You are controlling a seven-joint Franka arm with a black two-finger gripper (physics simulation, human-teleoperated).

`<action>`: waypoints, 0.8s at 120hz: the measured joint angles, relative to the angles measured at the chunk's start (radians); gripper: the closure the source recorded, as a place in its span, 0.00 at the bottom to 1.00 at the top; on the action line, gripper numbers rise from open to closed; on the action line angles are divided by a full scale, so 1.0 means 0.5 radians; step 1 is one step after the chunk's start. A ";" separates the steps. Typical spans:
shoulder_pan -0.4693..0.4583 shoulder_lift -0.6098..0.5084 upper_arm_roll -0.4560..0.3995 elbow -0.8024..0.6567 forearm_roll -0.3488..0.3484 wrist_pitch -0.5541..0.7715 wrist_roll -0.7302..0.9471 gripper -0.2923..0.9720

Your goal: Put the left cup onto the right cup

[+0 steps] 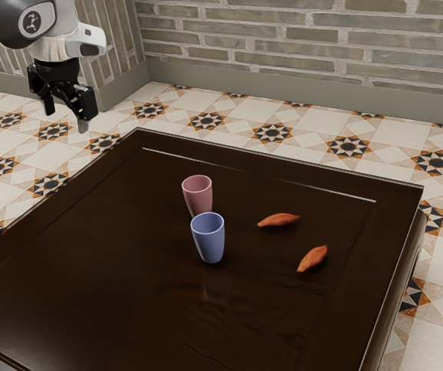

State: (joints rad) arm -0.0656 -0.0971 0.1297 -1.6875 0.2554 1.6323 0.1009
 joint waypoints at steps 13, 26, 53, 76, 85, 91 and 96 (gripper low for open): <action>0.007 0.022 -0.013 -0.010 0.004 0.002 -0.009 0.23; 0.022 0.198 -0.047 -0.014 -0.012 0.090 -0.018 0.23; -0.019 0.567 -0.073 0.079 -0.284 0.365 -0.035 0.23; -0.065 1.029 -0.074 0.430 -0.317 0.532 -0.038 0.23; -0.059 1.195 -0.066 0.571 -0.323 0.587 -0.030 0.23; -0.055 1.276 -0.065 0.621 -0.330 0.630 -0.025 0.23; -0.053 1.321 -0.064 0.643 -0.342 0.665 -0.021 0.23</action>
State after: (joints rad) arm -0.0921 0.5634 0.0977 -1.3661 0.0844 1.9649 0.0903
